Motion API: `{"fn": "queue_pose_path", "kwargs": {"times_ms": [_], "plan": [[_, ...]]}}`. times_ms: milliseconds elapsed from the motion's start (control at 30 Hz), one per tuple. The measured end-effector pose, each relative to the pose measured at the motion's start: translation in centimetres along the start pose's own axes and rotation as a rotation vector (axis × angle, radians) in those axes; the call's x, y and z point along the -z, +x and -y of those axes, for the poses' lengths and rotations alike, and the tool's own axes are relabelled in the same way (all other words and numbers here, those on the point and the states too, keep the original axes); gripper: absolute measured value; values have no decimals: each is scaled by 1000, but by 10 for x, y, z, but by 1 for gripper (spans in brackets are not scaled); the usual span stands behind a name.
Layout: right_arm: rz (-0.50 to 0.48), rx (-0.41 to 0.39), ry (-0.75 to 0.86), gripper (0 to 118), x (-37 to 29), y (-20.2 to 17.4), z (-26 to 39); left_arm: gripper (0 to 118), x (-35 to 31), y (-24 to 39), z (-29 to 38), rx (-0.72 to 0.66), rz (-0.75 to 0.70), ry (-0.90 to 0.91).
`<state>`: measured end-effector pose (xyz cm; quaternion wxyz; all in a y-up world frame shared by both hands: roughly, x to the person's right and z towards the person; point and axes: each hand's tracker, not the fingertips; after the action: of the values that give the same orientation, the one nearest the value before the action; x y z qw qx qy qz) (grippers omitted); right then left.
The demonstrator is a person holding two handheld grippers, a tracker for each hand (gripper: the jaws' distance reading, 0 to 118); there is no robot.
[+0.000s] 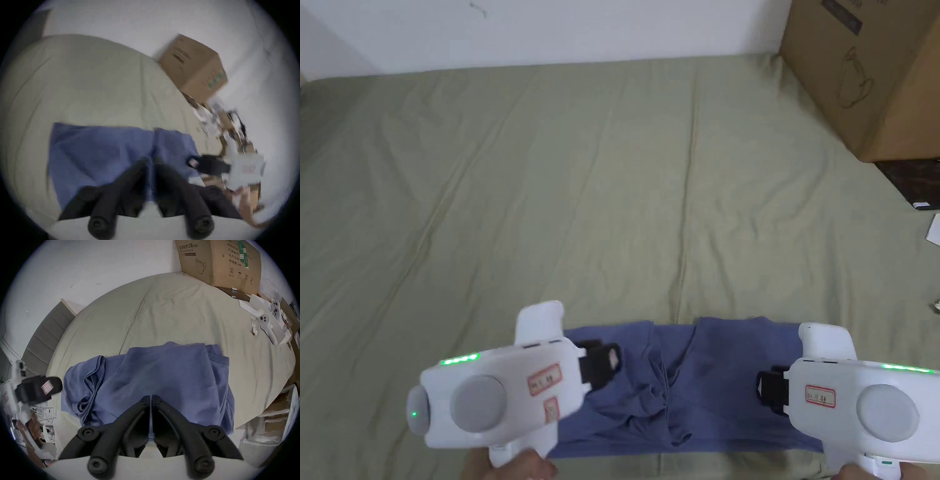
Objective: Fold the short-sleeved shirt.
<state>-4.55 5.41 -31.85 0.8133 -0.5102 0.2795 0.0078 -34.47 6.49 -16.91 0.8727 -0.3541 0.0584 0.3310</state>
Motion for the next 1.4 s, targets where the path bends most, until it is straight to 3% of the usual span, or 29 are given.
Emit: {"fn": "queue_pose_path", "kwargs": {"times_ms": [100, 300, 533, 733, 933, 1100, 1167, 1200, 1267, 1300, 1333, 1367, 1400], "plan": [[2, -11, 1, 3, 0, 0, 1, 1, 14, -15, 5, 15, -110, -60], [0, 6, -2, 3, 1, 3, 2, 2, 36, -2, 38, 51, 0, -195], [3, -3, -15, 3, 0, 1, 5, 1, 43, 31, 55, 86, 54, -212], [-12, -1, -4, 3, -3, -8, 3, 1, 45, 51, 67, 244, 114, -296], [-40, -2, 9, 3, -12, -14, -1, 1, -3, 8, 29, 55, 142, -124], [-32, -22, 15, 3, -11, -22, -2, 2, -53, -82, -5, -204, 210, -31], [-41, -25, 9, 3, -9, -27, -2, 3, -63, -113, -2, -238, 164, -34], [-44, -28, 4, 3, -7, -29, -2, 6, -64, -125, -1, -218, 132, -53], [-44, -35, -5, 3, -3, -34, -2, 29, -63, -139, 9, -228, 88, -79], [-42, -40, -9, 3, -2, -37, -1, 50, -60, -146, 13, -242, 97, -87], [-45, -44, -14, 3, 0, -39, -1, 84, -56, -152, 19, -282, 140, -101], [-49, -45, -21, 3, 1, -41, -2, 103, -49, -155, 25, -315, 174, -119], [-54, -47, -28, 3, 3, -43, -2, 115, -40, -154, 28, -352, 208, -142]]}}
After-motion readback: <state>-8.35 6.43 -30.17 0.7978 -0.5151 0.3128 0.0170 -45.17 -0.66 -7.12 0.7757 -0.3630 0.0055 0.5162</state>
